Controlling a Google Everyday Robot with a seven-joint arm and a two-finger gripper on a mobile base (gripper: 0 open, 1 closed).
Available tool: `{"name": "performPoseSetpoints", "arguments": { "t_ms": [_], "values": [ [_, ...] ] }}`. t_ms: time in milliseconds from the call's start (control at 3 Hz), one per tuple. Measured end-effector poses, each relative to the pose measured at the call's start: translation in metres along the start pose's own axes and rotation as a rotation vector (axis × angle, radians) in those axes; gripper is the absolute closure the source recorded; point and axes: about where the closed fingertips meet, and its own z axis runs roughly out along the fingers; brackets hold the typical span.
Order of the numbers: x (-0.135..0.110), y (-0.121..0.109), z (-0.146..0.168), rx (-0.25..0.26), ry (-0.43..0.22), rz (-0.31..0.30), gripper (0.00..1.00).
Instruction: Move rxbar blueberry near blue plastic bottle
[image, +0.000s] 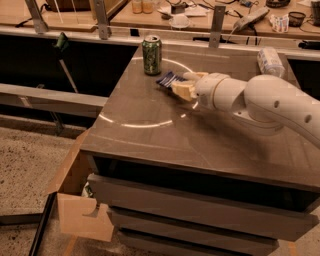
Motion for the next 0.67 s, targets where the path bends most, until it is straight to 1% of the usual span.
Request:
{"name": "performPoseSetpoints", "arguments": {
  "t_ms": [333, 667],
  "values": [
    [-0.009, -0.011, -0.046, 0.169, -0.033, -0.005, 1.00],
    [-0.007, -0.031, -0.091, 0.349, -0.031, -0.010, 1.00]
  ]
}}
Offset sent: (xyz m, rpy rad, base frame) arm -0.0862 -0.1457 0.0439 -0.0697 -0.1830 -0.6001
